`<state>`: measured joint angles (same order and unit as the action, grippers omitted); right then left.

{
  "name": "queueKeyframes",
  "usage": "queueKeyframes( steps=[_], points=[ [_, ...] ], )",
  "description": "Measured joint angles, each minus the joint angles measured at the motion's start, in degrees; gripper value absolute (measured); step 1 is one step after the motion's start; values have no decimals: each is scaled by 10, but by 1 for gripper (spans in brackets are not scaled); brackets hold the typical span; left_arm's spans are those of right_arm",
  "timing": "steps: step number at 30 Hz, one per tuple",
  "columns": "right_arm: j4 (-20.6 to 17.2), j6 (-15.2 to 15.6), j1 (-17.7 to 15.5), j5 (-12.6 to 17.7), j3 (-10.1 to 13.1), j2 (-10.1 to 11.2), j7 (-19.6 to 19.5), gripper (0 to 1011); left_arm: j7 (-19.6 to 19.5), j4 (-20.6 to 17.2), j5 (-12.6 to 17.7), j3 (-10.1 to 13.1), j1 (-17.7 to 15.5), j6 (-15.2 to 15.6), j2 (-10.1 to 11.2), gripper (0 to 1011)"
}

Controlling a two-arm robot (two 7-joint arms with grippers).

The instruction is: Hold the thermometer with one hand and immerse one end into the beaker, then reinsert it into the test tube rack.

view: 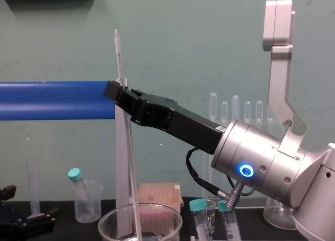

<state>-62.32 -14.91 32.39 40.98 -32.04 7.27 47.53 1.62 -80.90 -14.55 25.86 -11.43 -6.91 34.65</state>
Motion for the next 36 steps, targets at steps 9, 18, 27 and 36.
queueKeyframes(
  steps=[9, 18, 27, 36],
  points=[
    [0, 0, 0, 0, 0, 0, 0, 56, 0, 0, 0, 0, 0, 0, 0, 1008],
    [0, 0, 0, 0, 0, 0, 0, 57, 0, 0, 0, 0, 0, 0, 0, 1008],
    [0, 0, 0, 0, 0, 0, 0, 57, 0, 0, 0, 0, 0, 0, 0, 1008],
    [0, 0, 0, 0, 0, 0, 0, 57, 0, 0, 0, 0, 0, 0, 0, 1008]
  ],
)
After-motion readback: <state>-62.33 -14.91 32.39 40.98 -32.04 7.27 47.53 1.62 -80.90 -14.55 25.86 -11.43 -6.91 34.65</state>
